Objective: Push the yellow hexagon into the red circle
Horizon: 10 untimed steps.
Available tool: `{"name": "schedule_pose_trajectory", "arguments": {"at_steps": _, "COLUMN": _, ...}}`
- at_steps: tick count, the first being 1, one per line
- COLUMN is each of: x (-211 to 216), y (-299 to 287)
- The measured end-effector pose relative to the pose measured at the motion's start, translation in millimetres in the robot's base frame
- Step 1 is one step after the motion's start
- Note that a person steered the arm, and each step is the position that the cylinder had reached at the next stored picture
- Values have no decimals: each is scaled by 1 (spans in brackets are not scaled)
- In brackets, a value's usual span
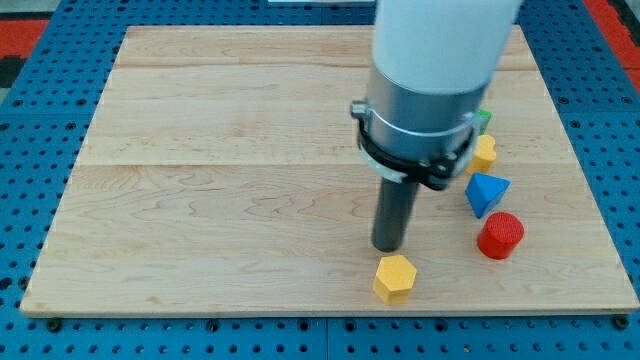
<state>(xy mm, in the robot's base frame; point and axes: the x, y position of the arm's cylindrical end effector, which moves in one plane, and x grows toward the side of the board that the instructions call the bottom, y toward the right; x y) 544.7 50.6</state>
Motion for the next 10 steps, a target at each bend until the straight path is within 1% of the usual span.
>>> {"name": "schedule_pose_trajectory", "arguments": {"at_steps": 1, "x": 58, "y": -33}}
{"name": "schedule_pose_trajectory", "arguments": {"at_steps": 2, "x": 72, "y": -15}}
{"name": "schedule_pose_trajectory", "arguments": {"at_steps": 3, "x": 62, "y": -19}}
{"name": "schedule_pose_trajectory", "arguments": {"at_steps": 4, "x": 44, "y": 17}}
{"name": "schedule_pose_trajectory", "arguments": {"at_steps": 5, "x": 39, "y": 63}}
{"name": "schedule_pose_trajectory", "arguments": {"at_steps": 6, "x": 49, "y": 20}}
{"name": "schedule_pose_trajectory", "arguments": {"at_steps": 7, "x": 19, "y": 37}}
{"name": "schedule_pose_trajectory", "arguments": {"at_steps": 8, "x": 18, "y": 42}}
{"name": "schedule_pose_trajectory", "arguments": {"at_steps": 9, "x": 35, "y": 77}}
{"name": "schedule_pose_trajectory", "arguments": {"at_steps": 10, "x": 52, "y": 66}}
